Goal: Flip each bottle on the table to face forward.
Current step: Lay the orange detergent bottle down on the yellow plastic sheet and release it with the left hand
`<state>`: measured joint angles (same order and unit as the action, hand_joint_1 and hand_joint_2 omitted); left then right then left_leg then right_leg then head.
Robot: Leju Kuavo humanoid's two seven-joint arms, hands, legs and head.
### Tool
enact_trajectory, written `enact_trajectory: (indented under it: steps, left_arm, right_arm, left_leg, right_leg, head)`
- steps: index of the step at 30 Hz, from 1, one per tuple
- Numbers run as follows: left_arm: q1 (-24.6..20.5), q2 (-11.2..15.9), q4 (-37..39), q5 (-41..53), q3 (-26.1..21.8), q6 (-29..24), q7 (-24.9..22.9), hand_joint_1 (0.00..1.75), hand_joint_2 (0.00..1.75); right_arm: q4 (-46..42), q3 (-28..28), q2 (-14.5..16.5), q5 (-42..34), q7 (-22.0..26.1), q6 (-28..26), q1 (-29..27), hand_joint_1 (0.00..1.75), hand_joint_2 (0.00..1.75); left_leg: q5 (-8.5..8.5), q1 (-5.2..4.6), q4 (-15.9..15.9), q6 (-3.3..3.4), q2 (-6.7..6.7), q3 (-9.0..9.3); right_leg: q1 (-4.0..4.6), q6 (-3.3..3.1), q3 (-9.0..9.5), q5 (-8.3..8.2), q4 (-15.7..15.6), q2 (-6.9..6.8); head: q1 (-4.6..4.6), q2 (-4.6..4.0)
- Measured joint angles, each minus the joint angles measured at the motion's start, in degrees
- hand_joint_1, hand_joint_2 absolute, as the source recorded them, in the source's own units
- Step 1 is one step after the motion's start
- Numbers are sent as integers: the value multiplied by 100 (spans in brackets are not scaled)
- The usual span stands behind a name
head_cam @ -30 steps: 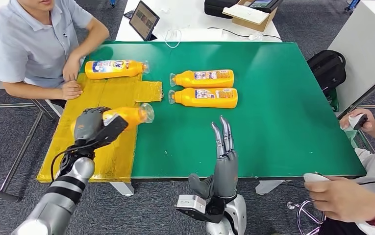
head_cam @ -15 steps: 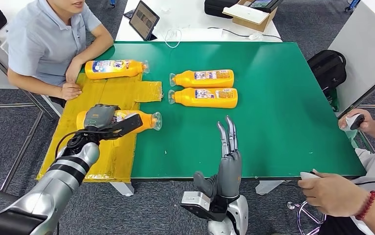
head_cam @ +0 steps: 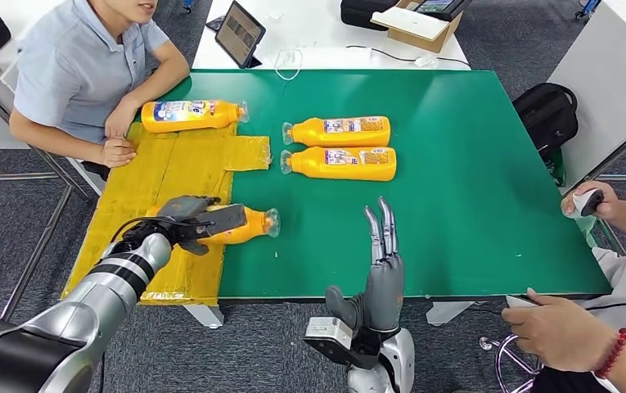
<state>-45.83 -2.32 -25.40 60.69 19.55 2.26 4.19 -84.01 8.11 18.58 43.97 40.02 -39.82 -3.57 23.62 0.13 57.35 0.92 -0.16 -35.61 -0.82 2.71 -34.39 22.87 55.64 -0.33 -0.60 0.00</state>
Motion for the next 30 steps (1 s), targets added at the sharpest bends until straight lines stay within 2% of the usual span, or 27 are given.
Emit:
enact_trajectory:
  steps: [6,15,23,30]
  left_arm:
    - [-123,9,172,-255,-141,488,102,0,175]
    - [-189,39,245,-503,-244,669,418,0,175]
    - [-73,58,21,-1590,-658,756,1484,0,175]
    - [132,89,-552,-1914,-831,788,1714,0,175]
  right_arm:
    - [103,-26,3,-59,0,0,20,0,0]
    - [219,-80,14,-127,0,0,34,0,0]
    - [228,-90,13,-172,0,0,36,0,0]
    - [230,-90,10,-154,0,0,36,0,0]
  left_leg:
    - [0,0,-1,0,-2,1]
    - [-1,0,0,0,-3,3]
    - [0,0,0,0,-2,3]
    - [0,0,0,0,-3,3]
  right_leg:
    - [0,0,7,0,0,-1]
    - [-1,0,9,0,0,-2]
    - [0,0,8,0,1,-2]
    - [0,0,8,0,1,-2]
  head:
    - [0,0]
    - [-1,0]
    - [0,0]
    - [-1,0]
